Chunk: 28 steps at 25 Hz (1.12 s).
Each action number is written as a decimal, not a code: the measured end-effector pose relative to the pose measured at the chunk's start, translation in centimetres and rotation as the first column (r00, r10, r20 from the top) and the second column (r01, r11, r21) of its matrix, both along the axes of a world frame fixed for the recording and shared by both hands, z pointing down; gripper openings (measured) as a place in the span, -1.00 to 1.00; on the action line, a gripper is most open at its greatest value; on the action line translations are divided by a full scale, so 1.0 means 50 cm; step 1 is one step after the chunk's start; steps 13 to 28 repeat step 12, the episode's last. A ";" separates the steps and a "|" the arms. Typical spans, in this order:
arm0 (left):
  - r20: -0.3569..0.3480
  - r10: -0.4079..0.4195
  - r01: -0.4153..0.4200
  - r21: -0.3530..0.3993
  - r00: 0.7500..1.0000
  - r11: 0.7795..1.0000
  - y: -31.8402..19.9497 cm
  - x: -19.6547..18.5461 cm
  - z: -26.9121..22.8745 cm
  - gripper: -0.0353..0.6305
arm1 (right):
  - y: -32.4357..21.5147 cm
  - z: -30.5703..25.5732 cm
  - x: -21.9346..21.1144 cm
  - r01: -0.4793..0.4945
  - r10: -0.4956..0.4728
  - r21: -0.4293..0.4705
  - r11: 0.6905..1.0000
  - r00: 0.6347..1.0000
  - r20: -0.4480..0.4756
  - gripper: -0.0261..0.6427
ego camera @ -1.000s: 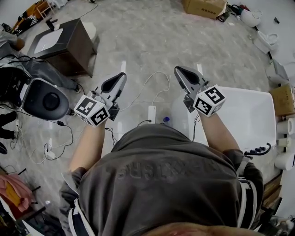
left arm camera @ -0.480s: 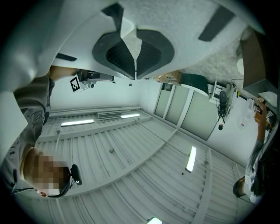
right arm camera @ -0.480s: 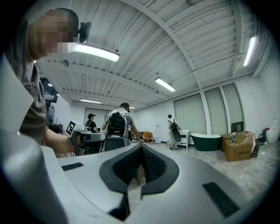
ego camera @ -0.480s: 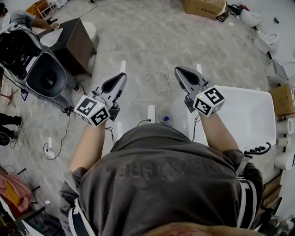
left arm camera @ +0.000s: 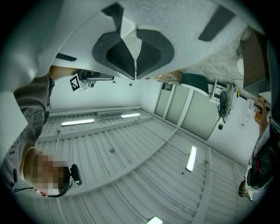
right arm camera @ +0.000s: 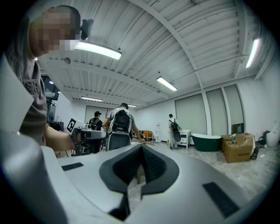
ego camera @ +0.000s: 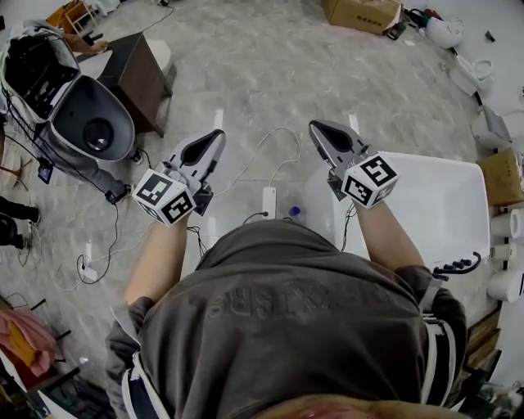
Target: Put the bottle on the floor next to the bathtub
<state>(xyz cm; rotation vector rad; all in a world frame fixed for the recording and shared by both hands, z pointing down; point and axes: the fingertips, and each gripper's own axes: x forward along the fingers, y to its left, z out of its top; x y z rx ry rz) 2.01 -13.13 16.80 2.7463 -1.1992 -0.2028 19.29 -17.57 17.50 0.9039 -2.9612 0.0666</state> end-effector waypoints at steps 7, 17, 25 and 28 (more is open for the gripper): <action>-0.002 0.002 -0.002 -0.004 1.000 1.000 0.008 0.007 0.003 -0.85 | 0.008 0.006 0.004 0.003 -0.003 0.003 1.000 1.000 -0.008 -0.95; -0.007 0.006 -0.006 -0.006 1.000 1.000 0.009 0.007 -0.004 -0.85 | 0.012 0.001 0.002 0.008 -0.008 0.006 1.000 1.000 -0.021 -0.95; -0.007 0.006 -0.006 -0.006 1.000 1.000 0.009 0.007 -0.004 -0.85 | 0.012 0.001 0.002 0.008 -0.008 0.006 1.000 1.000 -0.021 -0.95; -0.007 0.006 -0.006 -0.006 1.000 1.000 0.009 0.007 -0.004 -0.85 | 0.012 0.001 0.002 0.008 -0.008 0.006 1.000 1.000 -0.021 -0.95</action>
